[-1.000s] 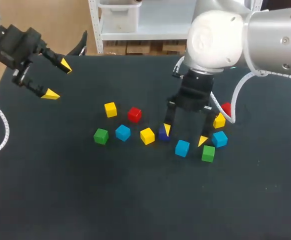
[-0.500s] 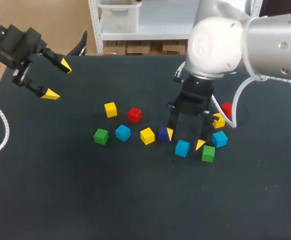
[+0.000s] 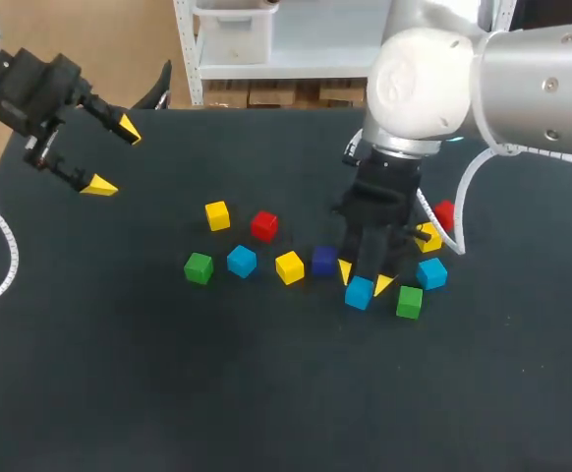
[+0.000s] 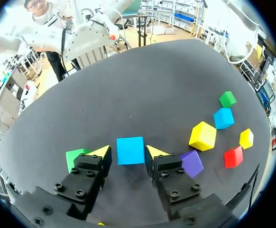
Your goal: Place the blue cubes, place green cubes on the blue cubes, place the yellow cubes on the green cubes, then place the red cubes on the yellow cubes, and place purple cube on the red cubes.
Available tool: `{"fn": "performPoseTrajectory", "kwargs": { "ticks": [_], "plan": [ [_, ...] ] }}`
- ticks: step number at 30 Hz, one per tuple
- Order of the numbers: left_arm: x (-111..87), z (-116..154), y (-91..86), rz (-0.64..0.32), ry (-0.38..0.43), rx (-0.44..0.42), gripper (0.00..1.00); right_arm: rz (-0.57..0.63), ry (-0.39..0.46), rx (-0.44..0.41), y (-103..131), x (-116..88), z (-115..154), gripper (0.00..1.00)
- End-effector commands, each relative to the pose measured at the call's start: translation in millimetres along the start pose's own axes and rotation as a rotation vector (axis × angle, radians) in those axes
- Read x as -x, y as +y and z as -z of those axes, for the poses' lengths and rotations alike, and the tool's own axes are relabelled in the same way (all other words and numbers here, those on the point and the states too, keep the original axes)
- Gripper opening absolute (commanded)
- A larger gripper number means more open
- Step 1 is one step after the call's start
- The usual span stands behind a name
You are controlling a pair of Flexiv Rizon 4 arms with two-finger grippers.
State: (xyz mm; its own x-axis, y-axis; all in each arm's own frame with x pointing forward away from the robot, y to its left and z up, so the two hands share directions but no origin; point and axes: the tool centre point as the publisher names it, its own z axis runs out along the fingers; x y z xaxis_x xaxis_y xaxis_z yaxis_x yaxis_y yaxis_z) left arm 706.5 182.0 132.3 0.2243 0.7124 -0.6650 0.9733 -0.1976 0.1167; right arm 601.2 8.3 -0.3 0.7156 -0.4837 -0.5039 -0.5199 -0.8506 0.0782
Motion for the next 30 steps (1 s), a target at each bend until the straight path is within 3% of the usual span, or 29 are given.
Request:
{"fn": "performPoseTrajectory", "kwargs": {
  "ticks": [1,3,4,5,7,9,11,15,16,18,24,30],
  "plan": [
    [-0.9,0,-0.2,-0.003,-0.001,0.002,1.0,0.0,-0.003,0.012,-5,-2,-3,0.48],
    [-0.9,0,-0.2,-0.003,-0.001,0.002,1.0,0.0,-0.003,0.015,-5,-2,-4,0.65],
    [-0.9,0,-0.2,-0.003,-0.001,0.002,1.0,-0.001,-0.003,0.015,-5,-2,-4,0.81],
    [-0.9,0,-0.2,-0.003,-0.001,0.002,1.0,-0.003,-0.003,0.016,-5,-3,-5,0.86],
    [-0.9,0,-0.2,-0.003,-0.001,0.002,1.0,-0.006,-0.002,0.018,-5,-3,-6,0.87],
    [-0.9,0,-0.2,-0.003,-0.001,0.002,1.0,-0.008,-0.002,0.02,-5,-3,-6,0.74],
    [-0.9,0,-0.2,-0.003,-0.001,0.002,1.0,-0.011,-0.002,0.019,-5,-4,-7,0.51],
    [-0.9,0,-0.2,-0.003,-0.001,0.002,1.0,-0.022,-0.001,0.015,-4,-5,-9,0.44],
    [-0.9,0,-0.2,-0.003,-0.001,0.002,1.0,-0.023,-0.001,0.01,-4,-5,-9,0.33],
    [-0.9,0,-0.2,-0.003,-0.001,0.002,1.0,-0.027,-0.001,0.004,-4,-6,-9,0.0],
    [-0.9,0,-0.2,-0.003,-0.001,0.002,1.0,-0.104,-0.026,-0.028,7,-5,7,0.0],
    [-0.9,0,-0.2,-0.003,-0.001,0.002,1.0,-0.33,-0.054,-0.109,21,-13,38,0.0]
  ]
}}
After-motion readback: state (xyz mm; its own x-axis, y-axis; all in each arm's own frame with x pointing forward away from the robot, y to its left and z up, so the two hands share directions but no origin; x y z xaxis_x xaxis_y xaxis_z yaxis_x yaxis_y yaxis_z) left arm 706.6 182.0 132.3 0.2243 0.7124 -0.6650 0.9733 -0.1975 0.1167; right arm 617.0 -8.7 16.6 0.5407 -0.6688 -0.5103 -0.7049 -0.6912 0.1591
